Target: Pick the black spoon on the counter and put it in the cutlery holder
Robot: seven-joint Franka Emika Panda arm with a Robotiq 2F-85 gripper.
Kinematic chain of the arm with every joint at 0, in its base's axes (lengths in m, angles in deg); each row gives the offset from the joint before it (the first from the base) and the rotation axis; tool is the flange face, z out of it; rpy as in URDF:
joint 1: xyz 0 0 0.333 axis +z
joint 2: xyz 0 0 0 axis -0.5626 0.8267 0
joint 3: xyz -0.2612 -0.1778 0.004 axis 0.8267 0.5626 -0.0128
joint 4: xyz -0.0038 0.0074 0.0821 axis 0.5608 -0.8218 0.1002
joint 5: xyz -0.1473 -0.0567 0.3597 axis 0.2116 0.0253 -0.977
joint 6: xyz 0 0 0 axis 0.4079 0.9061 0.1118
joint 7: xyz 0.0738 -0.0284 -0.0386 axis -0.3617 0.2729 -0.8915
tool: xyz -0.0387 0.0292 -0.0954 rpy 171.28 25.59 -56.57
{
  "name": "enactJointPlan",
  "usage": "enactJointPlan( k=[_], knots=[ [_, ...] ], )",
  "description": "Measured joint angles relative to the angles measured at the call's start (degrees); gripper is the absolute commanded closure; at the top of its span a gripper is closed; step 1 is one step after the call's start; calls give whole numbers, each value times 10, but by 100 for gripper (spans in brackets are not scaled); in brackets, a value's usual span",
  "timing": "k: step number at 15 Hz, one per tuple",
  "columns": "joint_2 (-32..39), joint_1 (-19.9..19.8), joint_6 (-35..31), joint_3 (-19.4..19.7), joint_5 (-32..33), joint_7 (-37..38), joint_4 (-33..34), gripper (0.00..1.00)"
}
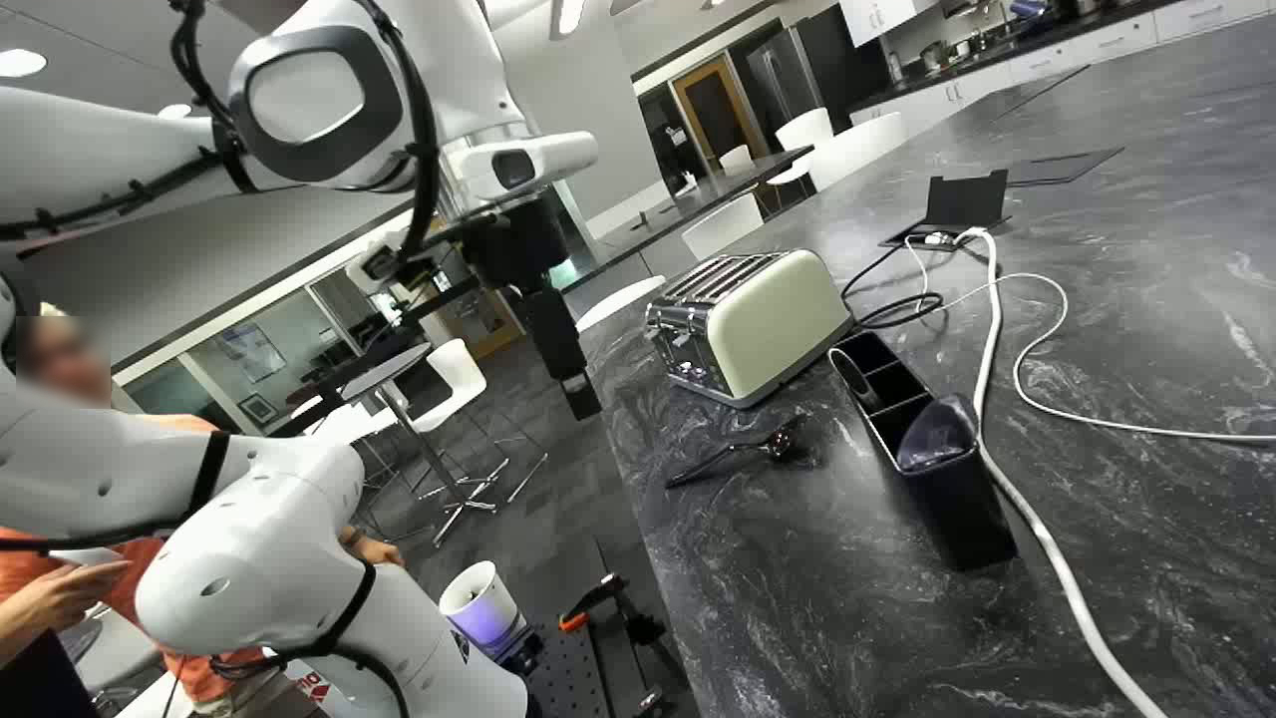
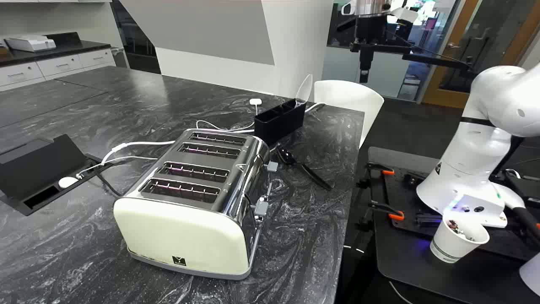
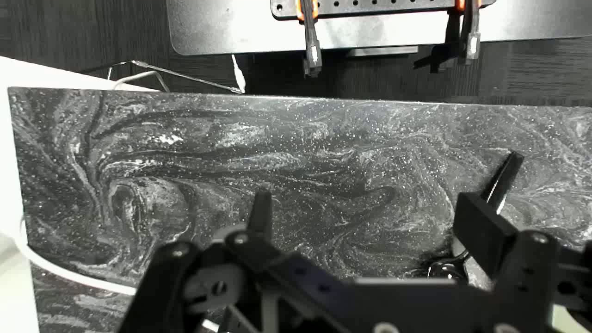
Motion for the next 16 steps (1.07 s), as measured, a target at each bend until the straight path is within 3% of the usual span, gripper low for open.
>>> enactJointPlan(
  k=[6, 8, 12, 16],
  knots=[
    [0, 0, -1, -1, -1, 4, 0, 0],
    [0, 1, -1, -16, -17, 44, -3, 0],
    [-4, 17, -26, -87, -103, 184, -29, 0],
    [4, 42, -167, -178, -186, 346, -79, 0]
  ],
)
